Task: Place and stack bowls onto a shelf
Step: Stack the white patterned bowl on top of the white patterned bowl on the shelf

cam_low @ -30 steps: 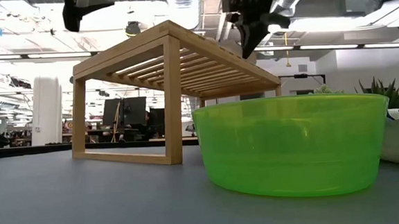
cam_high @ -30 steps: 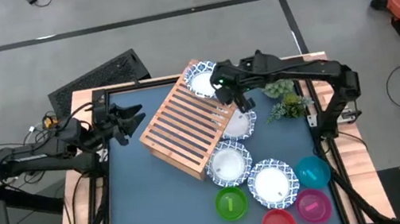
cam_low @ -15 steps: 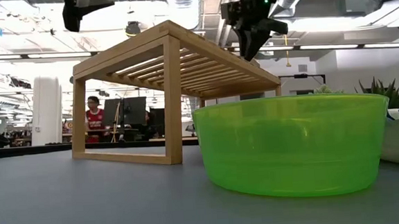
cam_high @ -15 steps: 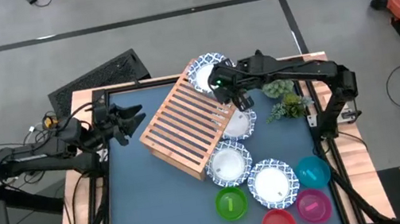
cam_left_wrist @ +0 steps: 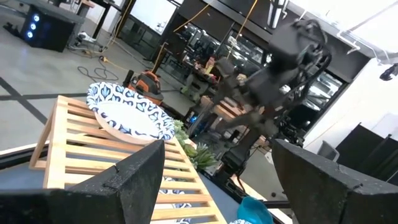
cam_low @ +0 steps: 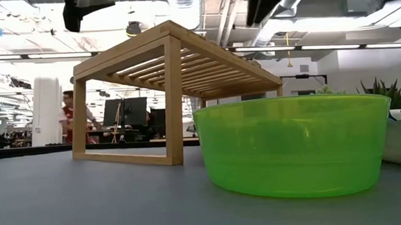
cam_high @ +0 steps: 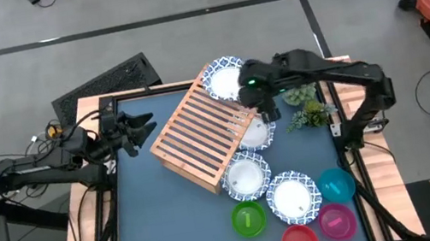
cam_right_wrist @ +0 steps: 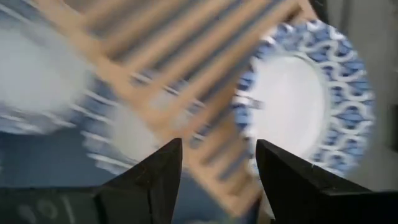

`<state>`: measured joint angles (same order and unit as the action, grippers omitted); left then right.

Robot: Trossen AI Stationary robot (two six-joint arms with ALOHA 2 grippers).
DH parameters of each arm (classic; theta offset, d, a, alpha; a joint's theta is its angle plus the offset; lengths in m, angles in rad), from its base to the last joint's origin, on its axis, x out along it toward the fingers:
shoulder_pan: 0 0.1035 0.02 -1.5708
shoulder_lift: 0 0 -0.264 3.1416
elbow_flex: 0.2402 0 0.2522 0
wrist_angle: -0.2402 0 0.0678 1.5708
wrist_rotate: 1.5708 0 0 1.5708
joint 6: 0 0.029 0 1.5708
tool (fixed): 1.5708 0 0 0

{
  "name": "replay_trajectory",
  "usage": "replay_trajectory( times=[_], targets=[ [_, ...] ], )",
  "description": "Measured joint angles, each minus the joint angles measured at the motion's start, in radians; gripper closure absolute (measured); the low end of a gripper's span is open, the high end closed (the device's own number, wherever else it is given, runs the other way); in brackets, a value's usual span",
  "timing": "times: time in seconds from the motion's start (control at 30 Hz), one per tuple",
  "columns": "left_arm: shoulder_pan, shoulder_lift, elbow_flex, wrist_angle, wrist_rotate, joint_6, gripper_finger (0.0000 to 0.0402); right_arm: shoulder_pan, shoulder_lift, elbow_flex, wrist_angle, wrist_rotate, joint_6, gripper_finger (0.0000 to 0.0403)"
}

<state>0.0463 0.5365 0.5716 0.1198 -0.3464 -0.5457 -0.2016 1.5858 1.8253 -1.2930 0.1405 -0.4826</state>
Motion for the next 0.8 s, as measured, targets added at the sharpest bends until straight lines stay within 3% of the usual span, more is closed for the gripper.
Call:
replay_trajectory(
  times=[0.17, 0.37, 0.5, 0.67, 0.8],
  targets=[
    [0.0, 0.0, 0.0, -0.005, 0.0, 0.012, 0.012, -0.003, -0.121, -0.044, -0.055, -0.248, 0.159, 0.018],
    [0.0, 0.0, 0.0, -0.015, 0.0, 0.027, 0.012, 0.053, -0.266, -0.273, -0.063, -0.248, 0.276, 0.0182],
    [0.0, 0.0, 0.0, -0.048, 0.0, 0.026, 0.012, 0.118, -0.324, -0.496, 0.055, -0.227, 0.284, 0.0182],
    [0.0, 0.0, 0.0, -0.065, 0.0, 0.003, 0.012, 0.176, -0.315, -0.697, 0.25, -0.213, 0.25, 0.0182],
    [0.0, 0.0, 0.0, -0.064, 0.0, 0.002, 0.012, 0.197, -0.258, -0.773, 0.354, -0.192, 0.189, 0.0182]
  ],
)
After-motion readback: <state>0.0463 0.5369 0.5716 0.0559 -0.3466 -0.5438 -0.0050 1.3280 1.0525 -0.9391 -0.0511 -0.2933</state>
